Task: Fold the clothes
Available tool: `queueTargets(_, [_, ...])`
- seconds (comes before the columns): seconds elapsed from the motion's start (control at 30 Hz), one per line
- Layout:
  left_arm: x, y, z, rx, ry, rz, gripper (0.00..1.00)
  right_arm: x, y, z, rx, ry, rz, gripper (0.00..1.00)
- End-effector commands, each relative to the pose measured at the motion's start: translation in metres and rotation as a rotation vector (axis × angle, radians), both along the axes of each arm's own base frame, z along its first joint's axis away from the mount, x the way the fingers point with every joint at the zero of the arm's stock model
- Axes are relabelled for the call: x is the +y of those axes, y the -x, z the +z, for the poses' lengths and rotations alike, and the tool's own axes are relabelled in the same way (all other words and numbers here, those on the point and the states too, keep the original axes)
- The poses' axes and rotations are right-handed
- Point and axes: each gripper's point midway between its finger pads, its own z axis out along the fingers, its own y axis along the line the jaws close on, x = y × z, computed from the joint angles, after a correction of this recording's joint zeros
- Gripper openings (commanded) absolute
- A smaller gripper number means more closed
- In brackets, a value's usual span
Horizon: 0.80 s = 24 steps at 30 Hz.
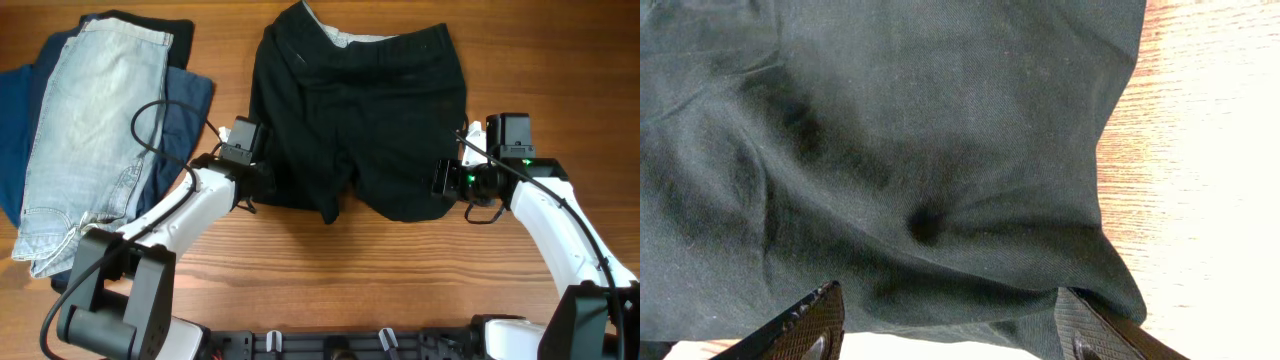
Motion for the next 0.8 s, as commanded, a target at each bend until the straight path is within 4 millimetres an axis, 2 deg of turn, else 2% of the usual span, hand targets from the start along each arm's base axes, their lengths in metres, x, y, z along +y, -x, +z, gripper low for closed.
queueTargets(0.0, [0.024,0.009,-0.005,0.046,-0.058,0.052,0.04,0.002,-0.005,0.004,-0.017,-0.017,0.018,0.68])
queueTargets(0.1, [0.048,0.019,-0.001,0.089,-0.069,0.12,0.04,0.002,-0.005,0.004,-0.017,-0.017,0.018,0.68])
queueTargets(0.13, [0.06,0.024,0.003,0.106,-0.07,0.154,0.04,0.002,-0.005,0.004,-0.017,-0.017,0.018,0.68])
queueTargets(0.23, [0.077,0.033,0.018,0.112,-0.054,0.211,0.04,0.002,-0.005,0.003,-0.015,-0.018,0.015,0.68])
queueTargets(0.37, [0.08,0.03,0.043,0.034,-0.034,0.222,0.05,0.002,-0.005,0.003,-0.015,-0.018,0.015,0.68])
queueTargets(0.43, [0.08,0.027,0.058,-0.022,-0.02,0.223,0.29,0.003,-0.004,0.003,-0.011,-0.019,0.014,0.68])
queueTargets(0.47, [0.079,0.027,0.063,-0.036,-0.012,0.221,0.36,0.003,-0.003,0.003,-0.008,-0.019,0.014,0.68])
queueTargets(0.5, [0.076,0.027,0.068,-0.05,0.004,0.216,0.37,0.003,-0.003,0.003,-0.005,-0.019,0.014,0.68])
queueTargets(0.53, [0.073,0.028,0.073,-0.063,0.027,0.209,0.36,0.003,-0.002,0.003,-0.002,-0.019,0.012,0.68])
queueTargets(0.6, [0.066,0.032,0.086,-0.085,0.071,0.195,0.08,0.003,0.0,0.002,0.006,-0.019,0.012,0.68])
queueTargets(0.63, [0.066,0.033,0.093,-0.098,0.077,0.193,0.04,0.003,0.0,0.002,0.009,-0.019,0.012,0.68])
queueTargets(0.77, [0.067,0.039,0.119,-0.179,0.095,0.19,0.04,0.002,0.005,0.0,0.032,-0.019,0.01,0.68])
